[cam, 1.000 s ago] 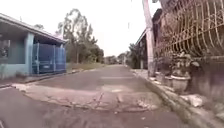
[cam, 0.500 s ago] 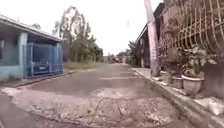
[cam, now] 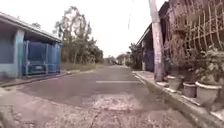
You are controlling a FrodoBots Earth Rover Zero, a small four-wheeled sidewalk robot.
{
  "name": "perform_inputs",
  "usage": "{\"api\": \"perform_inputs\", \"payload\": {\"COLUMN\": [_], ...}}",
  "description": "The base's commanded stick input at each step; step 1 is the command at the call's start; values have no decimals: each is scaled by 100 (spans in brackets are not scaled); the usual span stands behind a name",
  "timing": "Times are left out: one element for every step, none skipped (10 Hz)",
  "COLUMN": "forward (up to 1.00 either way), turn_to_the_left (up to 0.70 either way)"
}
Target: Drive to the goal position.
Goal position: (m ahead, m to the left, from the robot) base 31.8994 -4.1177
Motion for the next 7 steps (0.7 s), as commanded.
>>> {"api": "perform_inputs", "payload": {"forward": [70, 70, 70, 70, 70, 70, 70], "turn_to_the_left": [4, 4, 4, 4, 4, 4, 4]}}
